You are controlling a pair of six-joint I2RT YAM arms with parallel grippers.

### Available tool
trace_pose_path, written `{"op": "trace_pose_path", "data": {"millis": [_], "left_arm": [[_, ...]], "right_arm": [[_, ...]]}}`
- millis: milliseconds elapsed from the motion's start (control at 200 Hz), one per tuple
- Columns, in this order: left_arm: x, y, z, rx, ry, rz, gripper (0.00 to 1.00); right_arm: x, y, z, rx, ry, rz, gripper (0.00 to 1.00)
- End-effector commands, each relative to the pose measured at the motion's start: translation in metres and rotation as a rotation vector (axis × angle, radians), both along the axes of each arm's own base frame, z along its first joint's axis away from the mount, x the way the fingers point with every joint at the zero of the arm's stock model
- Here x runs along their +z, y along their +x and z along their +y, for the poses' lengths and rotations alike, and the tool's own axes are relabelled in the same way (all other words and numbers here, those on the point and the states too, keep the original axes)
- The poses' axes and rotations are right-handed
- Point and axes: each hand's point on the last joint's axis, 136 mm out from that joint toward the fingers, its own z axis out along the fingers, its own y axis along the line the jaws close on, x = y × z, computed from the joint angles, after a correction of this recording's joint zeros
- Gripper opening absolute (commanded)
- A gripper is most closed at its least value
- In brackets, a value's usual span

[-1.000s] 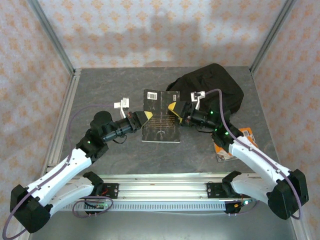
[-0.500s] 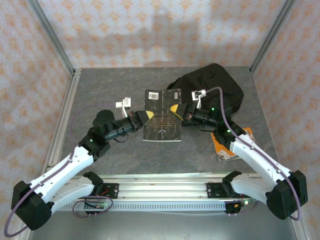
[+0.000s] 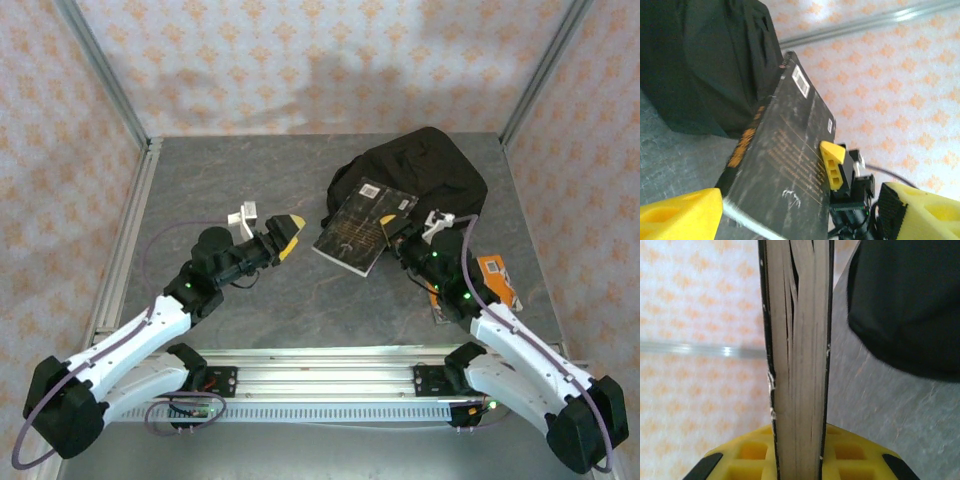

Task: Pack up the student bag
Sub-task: Rotate the book.

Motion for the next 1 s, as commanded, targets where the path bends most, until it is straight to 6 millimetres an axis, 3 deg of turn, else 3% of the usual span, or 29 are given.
{"op": "trace_pose_path", "data": {"millis": [0,135,305,565,836,996], "left_arm": [[-0.001,0.010,-0.002,0.069,-0.082,0.013,0.84],[-0.010,0.010,-0.016,0.071,-0.055,0.022,0.85],[-0.014,0.013,-0.028,0.106,-0.100,0.032,0.86],[-0.008,0.020,-0.054,0.092,-0.143,0.028,0.82],[-0.017,0.032,-0.080,0.068,-0.209,0.060,0.64],[-0.015,0.035,-0.084,0.071,-0.219,0.056,0.53]], "right_arm": [[0.045,0.013,-0.026,-0.196,0.146,-0.112,0.00],[0.039,0.018,-0.026,-0.227,0.175,-0.092,0.00],[0.046,0.021,-0.015,-0.212,0.212,-0.120,0.00],[0.045,0.025,-0.004,-0.191,0.245,-0.115,0.00],[0.036,0.025,0.003,-0.173,0.258,-0.098,0.00],[0.027,0.024,0.002,-0.173,0.252,-0.085,0.00]]}}
